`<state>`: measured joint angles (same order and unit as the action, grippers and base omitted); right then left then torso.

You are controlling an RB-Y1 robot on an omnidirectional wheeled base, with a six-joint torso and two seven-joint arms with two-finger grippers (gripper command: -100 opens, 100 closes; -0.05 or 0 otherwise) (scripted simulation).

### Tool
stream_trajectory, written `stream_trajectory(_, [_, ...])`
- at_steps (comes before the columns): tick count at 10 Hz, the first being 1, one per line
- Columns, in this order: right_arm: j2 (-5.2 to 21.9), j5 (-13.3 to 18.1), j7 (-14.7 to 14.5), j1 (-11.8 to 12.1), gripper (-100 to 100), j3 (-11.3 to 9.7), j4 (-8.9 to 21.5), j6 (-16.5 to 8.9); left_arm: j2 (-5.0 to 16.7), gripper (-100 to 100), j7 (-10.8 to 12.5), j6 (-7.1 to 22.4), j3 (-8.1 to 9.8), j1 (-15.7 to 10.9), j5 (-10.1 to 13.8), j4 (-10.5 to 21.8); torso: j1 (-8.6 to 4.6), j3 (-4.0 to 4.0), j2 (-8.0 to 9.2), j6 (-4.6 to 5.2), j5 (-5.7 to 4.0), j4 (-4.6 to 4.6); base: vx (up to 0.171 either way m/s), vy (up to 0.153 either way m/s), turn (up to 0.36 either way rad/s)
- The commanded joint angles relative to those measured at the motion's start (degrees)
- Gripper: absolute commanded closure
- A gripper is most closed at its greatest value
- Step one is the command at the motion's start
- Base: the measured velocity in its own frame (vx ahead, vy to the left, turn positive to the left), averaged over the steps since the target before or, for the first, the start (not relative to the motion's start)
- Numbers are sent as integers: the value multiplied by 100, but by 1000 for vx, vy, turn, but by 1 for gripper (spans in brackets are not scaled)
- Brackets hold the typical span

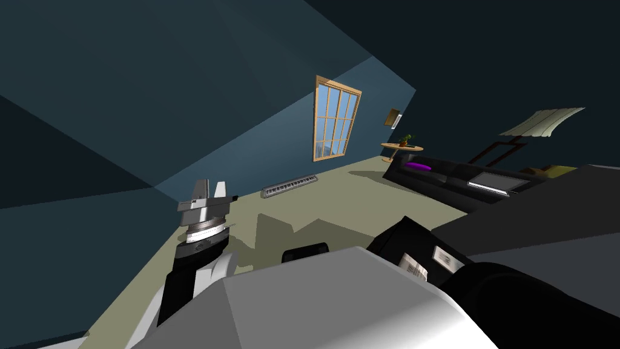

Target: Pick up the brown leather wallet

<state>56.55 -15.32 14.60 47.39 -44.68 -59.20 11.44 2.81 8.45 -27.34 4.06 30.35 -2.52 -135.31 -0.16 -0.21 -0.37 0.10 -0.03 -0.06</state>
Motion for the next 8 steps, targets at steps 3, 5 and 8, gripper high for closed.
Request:
stream_trajectory(3, [-162,48,-46,-81,-100,18,123,-42,-1,0,0,0,0,0,0,0,24,11,19,4,4,4,8,-21,13])
stream_trajectory(5, [-389,119,-96,-189,-100,37,271,-107,0,0,0,0,0,0,0,0,15,17,29,5,2,7,-12,-55,9])
stream_trajectory(8, [-442,134,-80,-259,100,1,349,-107,-1,0,0,0,0,0,0,0,21,18,31,4,3,7,-12,-26,10])
